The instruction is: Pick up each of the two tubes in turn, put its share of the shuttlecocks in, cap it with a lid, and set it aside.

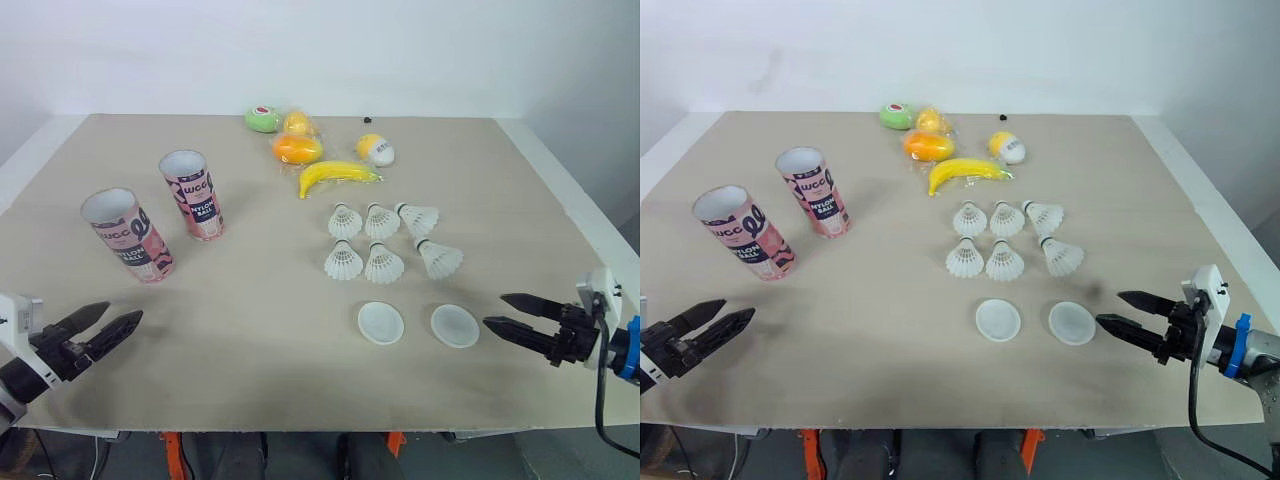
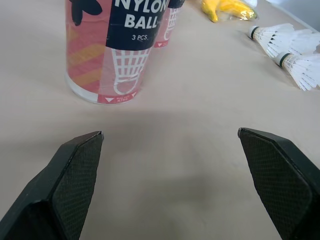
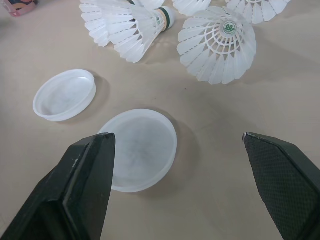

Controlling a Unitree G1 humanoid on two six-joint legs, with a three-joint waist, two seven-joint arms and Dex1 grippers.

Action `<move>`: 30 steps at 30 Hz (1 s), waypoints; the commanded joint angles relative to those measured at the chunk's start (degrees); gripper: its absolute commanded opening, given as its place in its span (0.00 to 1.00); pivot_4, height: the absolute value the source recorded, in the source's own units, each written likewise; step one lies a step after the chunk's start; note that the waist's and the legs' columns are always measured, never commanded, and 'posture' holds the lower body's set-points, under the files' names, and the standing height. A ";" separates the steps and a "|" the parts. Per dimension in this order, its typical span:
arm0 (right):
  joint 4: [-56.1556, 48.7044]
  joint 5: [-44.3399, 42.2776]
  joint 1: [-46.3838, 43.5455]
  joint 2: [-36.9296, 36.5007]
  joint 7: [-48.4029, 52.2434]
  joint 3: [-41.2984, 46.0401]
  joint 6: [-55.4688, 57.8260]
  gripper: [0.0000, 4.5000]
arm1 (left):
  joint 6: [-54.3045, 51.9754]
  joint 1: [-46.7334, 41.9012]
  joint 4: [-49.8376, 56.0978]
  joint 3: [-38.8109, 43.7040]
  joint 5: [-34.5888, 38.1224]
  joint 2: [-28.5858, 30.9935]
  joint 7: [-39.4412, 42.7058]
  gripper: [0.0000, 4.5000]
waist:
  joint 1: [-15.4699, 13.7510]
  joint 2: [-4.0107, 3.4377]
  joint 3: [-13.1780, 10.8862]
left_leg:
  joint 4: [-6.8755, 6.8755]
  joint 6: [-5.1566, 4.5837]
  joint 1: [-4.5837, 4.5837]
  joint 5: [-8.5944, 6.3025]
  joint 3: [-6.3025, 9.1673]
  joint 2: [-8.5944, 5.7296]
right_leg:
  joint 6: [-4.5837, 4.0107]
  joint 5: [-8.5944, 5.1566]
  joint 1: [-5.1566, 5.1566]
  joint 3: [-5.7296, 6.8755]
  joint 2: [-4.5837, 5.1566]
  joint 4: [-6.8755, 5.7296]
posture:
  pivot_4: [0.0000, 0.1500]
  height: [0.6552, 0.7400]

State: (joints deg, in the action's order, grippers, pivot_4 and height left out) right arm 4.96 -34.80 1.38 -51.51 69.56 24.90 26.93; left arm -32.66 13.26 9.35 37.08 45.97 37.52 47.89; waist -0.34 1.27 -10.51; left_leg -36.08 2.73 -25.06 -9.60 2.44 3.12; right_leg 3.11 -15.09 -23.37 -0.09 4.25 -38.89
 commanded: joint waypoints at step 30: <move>-35.96 -4.11 -16.04 17.81 -24.42 -21.05 5.42 0.97 | 35.52 -30.00 -41.79 -9.89 -17.23 0.21 12.38 1.00 | -0.09 0.31 0.17 | -0.20 0.14 -0.05 -0.08 -0.10 0.49 | -0.14 0.18 -0.05 0.03 -0.43 -0.05 | 1.00 0.41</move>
State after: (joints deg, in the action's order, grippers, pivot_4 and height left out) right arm -28.60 -38.94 -14.77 -33.78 45.67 2.70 33.73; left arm 0.52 -15.45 -31.01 26.96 29.80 35.94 59.59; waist -0.42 1.58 -10.34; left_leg -36.29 2.87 -25.11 -9.69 2.36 3.64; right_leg 2.98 -14.91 -23.41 -0.06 3.78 -38.94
